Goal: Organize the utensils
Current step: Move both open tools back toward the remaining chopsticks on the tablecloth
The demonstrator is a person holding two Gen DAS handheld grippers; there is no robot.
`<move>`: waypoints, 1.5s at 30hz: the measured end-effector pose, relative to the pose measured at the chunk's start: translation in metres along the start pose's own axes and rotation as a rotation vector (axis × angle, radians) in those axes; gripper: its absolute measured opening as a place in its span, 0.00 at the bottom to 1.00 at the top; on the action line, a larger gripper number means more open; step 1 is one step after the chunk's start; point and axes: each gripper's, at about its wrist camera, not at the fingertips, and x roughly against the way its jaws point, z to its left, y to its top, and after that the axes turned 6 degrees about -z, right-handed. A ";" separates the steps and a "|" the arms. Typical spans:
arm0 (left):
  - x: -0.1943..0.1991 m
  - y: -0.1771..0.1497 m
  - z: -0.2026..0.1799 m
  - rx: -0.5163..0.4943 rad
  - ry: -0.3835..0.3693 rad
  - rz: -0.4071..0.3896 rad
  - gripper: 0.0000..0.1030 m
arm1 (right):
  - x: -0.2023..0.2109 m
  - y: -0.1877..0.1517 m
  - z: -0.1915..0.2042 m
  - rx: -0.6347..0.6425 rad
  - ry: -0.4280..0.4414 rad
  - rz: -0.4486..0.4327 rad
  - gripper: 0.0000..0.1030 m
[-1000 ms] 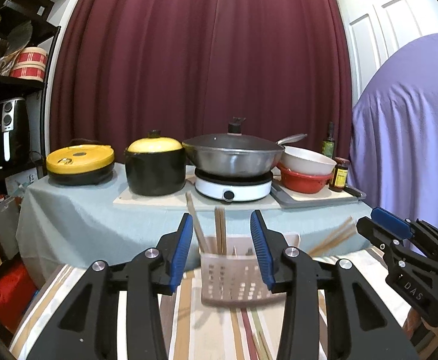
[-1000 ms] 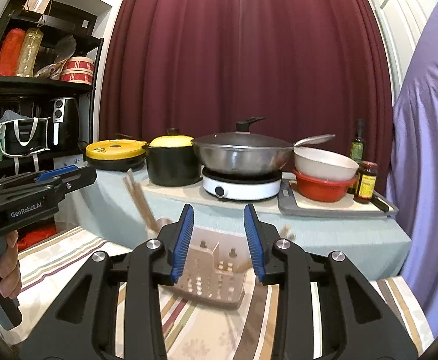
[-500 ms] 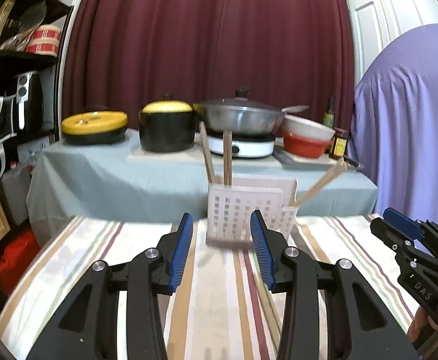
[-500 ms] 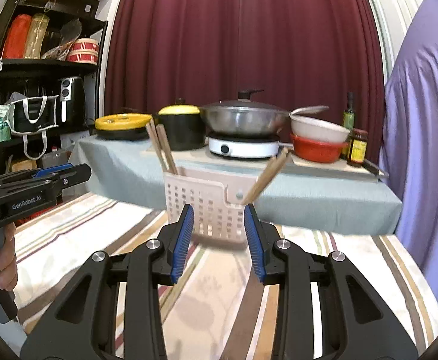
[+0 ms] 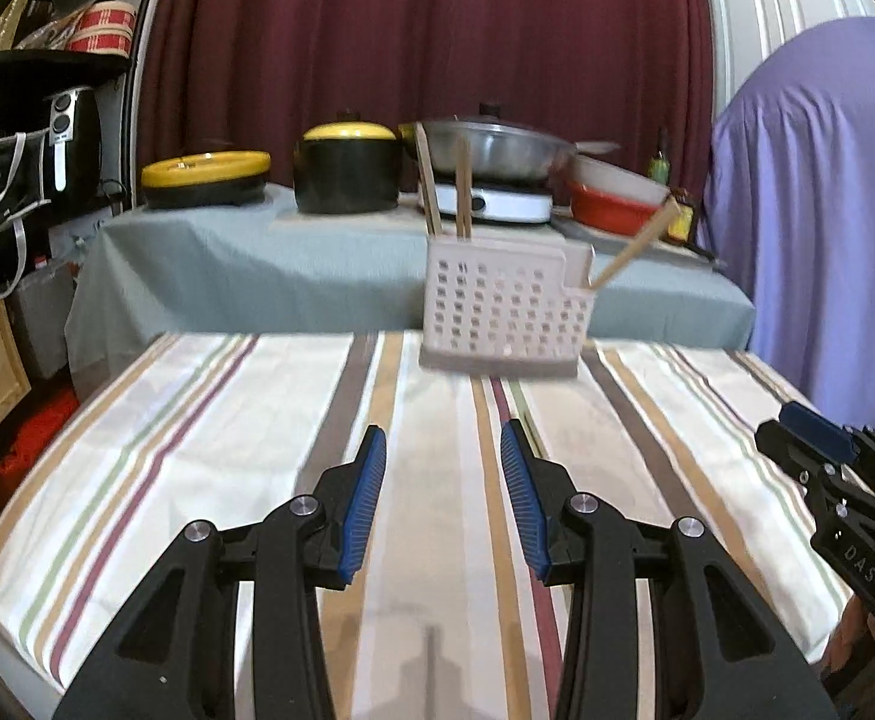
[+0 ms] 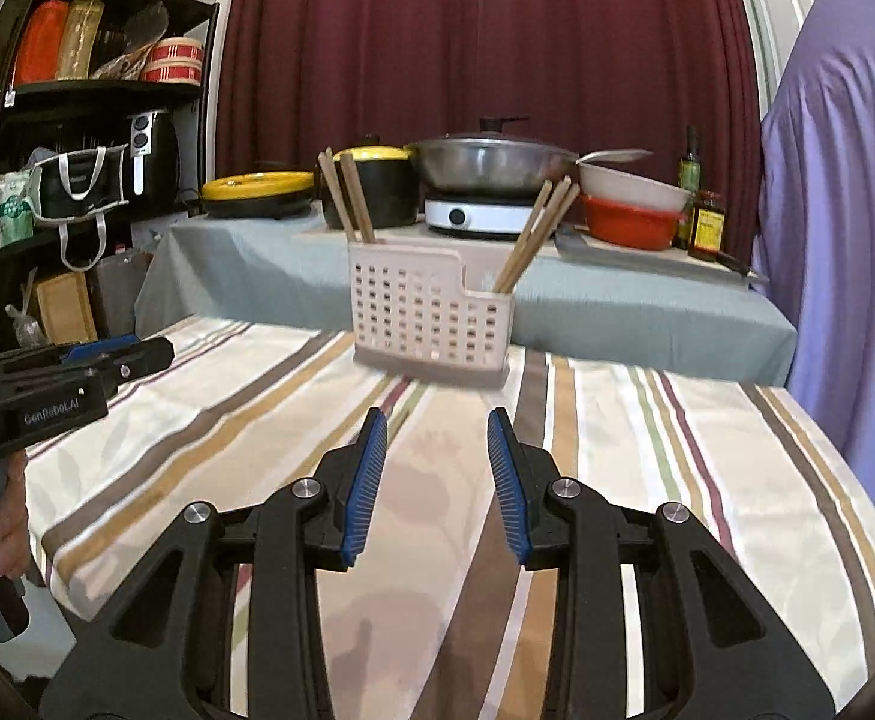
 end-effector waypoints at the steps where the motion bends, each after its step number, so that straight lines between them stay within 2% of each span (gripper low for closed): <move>1: 0.001 -0.006 -0.002 -0.004 -0.003 0.012 0.39 | 0.002 -0.004 0.001 0.001 -0.001 0.005 0.33; 5: 0.003 -0.027 -0.010 -0.008 -0.023 0.049 0.39 | 0.011 -0.019 0.000 -0.004 -0.006 0.022 0.33; 10: 0.001 -0.043 -0.020 0.014 -0.047 0.081 0.39 | 0.021 -0.035 -0.005 -0.021 -0.018 0.035 0.33; 15: -0.002 -0.055 -0.038 -0.007 -0.062 0.103 0.39 | 0.029 -0.044 -0.015 -0.038 -0.036 0.037 0.33; 27: -0.016 -0.081 -0.064 -0.066 -0.073 0.191 0.39 | 0.033 -0.050 -0.028 -0.083 -0.031 0.028 0.33; 35: -0.020 -0.088 -0.068 -0.078 -0.062 0.216 0.39 | 0.033 -0.051 -0.030 -0.096 -0.028 0.029 0.33; 40: -0.022 -0.088 -0.065 -0.075 -0.050 0.226 0.26 | 0.033 -0.051 -0.029 -0.094 -0.026 0.029 0.33; 45: -0.021 -0.090 -0.068 -0.096 -0.058 0.218 0.25 | 0.034 -0.050 -0.026 -0.089 -0.022 0.029 0.33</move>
